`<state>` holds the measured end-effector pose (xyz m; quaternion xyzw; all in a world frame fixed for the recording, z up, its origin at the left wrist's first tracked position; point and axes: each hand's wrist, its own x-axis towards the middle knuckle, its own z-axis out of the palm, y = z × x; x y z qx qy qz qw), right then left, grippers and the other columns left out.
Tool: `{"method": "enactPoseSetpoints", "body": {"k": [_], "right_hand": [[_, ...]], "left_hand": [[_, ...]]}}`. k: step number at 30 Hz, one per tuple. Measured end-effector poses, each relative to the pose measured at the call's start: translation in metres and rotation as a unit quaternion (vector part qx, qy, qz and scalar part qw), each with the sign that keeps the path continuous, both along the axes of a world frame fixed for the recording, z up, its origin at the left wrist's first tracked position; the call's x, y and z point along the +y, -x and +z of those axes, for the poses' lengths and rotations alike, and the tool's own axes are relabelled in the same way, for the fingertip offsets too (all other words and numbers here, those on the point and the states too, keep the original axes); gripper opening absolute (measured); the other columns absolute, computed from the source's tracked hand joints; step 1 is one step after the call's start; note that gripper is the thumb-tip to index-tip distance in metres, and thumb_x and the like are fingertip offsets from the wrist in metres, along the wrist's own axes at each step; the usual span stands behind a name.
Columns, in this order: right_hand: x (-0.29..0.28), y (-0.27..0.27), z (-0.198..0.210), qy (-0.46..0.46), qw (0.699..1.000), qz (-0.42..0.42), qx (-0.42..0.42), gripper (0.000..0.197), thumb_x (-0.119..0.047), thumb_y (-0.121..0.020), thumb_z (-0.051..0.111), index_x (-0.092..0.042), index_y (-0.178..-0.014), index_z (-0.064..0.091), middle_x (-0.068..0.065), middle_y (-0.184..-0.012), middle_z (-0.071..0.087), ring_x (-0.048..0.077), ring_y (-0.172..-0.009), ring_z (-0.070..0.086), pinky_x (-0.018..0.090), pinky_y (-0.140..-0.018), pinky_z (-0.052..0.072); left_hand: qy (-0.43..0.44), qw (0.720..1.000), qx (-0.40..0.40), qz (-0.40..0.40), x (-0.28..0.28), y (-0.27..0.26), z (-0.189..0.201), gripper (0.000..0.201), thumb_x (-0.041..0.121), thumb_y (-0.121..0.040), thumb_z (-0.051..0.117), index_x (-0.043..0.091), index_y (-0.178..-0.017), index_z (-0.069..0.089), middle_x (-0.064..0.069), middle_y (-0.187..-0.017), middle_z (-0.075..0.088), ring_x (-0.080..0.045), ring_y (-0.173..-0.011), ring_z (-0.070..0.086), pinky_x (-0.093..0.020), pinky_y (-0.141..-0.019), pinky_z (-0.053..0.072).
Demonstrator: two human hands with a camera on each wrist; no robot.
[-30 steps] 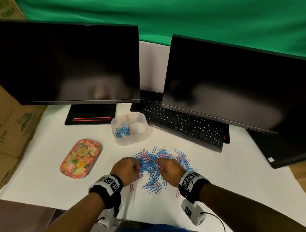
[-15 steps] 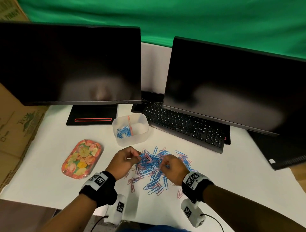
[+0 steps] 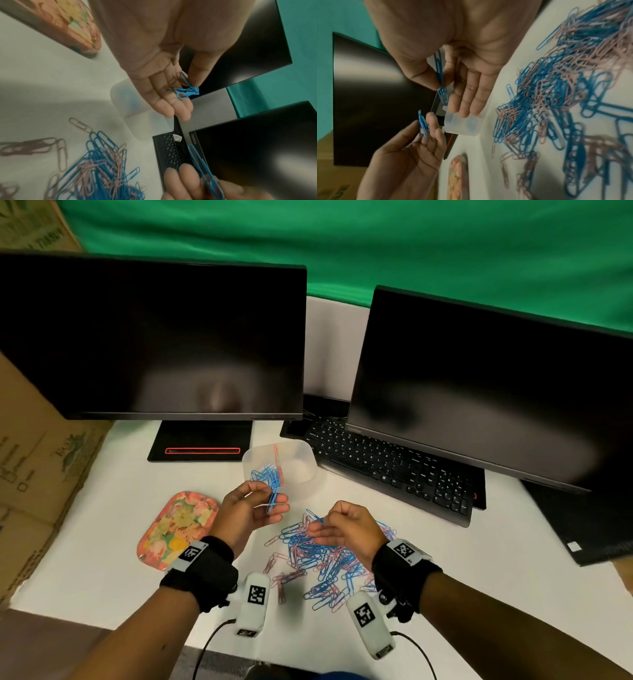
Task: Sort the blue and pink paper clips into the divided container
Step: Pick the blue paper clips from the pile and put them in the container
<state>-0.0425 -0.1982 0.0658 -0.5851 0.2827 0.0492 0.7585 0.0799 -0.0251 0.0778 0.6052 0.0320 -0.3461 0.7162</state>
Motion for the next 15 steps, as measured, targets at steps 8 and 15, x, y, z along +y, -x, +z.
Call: {"method": "enactPoseSetpoints", "body": {"k": [8,15], "right_hand": [[0.005,-0.012,0.008,-0.004,1.0,0.002,0.014,0.006,-0.005,-0.092,0.058,-0.003,-0.087,0.06,0.021,-0.082,0.07,0.029,-0.074,0.071,0.034,-0.068,0.06],[0.011,-0.028,0.013,0.028,0.999,-0.005,0.043,0.009,-0.007,-0.092,0.059,0.001,-0.095,0.062,0.016,-0.072,0.068,0.022,-0.057,0.066,0.029,-0.052,0.054]], "left_hand": [[-0.077,0.996,-0.023,0.049,-0.003,-0.034,-0.003,0.009,0.007,-0.094,0.056,0.004,-0.102,0.059,-0.021,-0.089,0.068,-0.022,-0.065,0.069,-0.03,-0.063,0.059],[-0.096,0.993,-0.019,0.072,-0.016,-0.06,-0.003,0.02,-0.004,-0.091,0.048,0.002,-0.109,0.056,-0.025,-0.101,0.061,-0.03,-0.081,0.064,-0.038,-0.083,0.054]]}}
